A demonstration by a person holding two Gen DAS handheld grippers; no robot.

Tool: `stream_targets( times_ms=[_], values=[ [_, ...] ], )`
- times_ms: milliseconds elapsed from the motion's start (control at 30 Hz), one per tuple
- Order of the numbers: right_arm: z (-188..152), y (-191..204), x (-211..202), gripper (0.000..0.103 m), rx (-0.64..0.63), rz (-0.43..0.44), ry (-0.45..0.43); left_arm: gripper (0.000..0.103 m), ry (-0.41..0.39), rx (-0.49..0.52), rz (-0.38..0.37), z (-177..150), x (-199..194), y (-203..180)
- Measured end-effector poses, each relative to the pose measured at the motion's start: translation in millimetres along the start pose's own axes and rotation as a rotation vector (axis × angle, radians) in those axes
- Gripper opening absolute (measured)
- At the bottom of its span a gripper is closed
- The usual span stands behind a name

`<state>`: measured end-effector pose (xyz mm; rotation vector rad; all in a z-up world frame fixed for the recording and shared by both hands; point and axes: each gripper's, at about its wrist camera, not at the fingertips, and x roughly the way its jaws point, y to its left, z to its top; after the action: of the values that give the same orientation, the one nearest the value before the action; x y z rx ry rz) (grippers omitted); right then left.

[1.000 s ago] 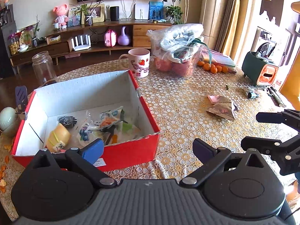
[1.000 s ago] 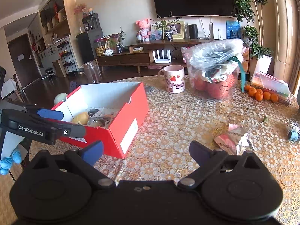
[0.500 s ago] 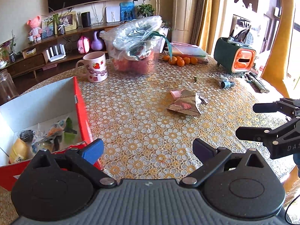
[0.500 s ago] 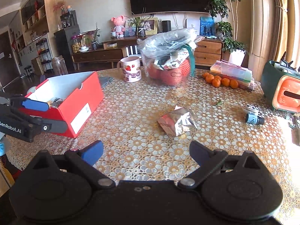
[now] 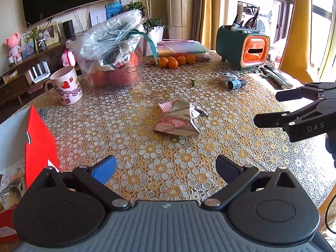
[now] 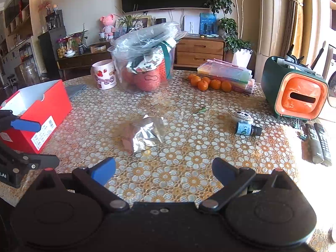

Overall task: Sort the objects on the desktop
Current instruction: 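Grasp the silver ZHOUSHI packet with the left tool while the right tool grasps the blue-labelled bottle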

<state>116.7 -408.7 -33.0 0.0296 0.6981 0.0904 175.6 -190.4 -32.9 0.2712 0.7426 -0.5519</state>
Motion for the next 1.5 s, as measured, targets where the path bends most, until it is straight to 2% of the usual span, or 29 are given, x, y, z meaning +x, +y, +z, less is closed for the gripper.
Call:
stream_targets(
  times_ms=[300, 500, 767, 1200, 1433, 1500],
  values=[
    [10.6, -54.1, 42.2, 0.099, 0.033, -0.095, -0.002, 0.101, -0.018, 0.079, -0.036, 29.3, 51.0, -17.9],
    [18.2, -84.3, 68.1, 0.099, 0.053, -0.139, 0.005, 0.101, -0.011, 0.086, -0.064, 45.5, 83.8, -21.1],
    [28.6, -115.1, 107.8, 0.099, 0.077, -0.191, 0.006, 0.101, -0.008, 0.124, -0.072, 54.2, 115.3, -25.0],
    [31.1, -133.8, 142.3, 0.098, 0.103, -0.210, 0.025, 0.101, 0.023, 0.145, -0.105, 56.0, 153.6, -23.8],
    [30.0, -138.4, 151.4, 0.087, 0.115, -0.221, 0.038, 0.100, 0.033, 0.138, -0.106, 52.5, 160.7, -21.0],
    [29.5, -137.6, 152.6, 0.084, 0.111, -0.222, 0.039, 0.097, 0.035, 0.140, -0.113, 52.1, 161.4, -20.9]
  ],
)
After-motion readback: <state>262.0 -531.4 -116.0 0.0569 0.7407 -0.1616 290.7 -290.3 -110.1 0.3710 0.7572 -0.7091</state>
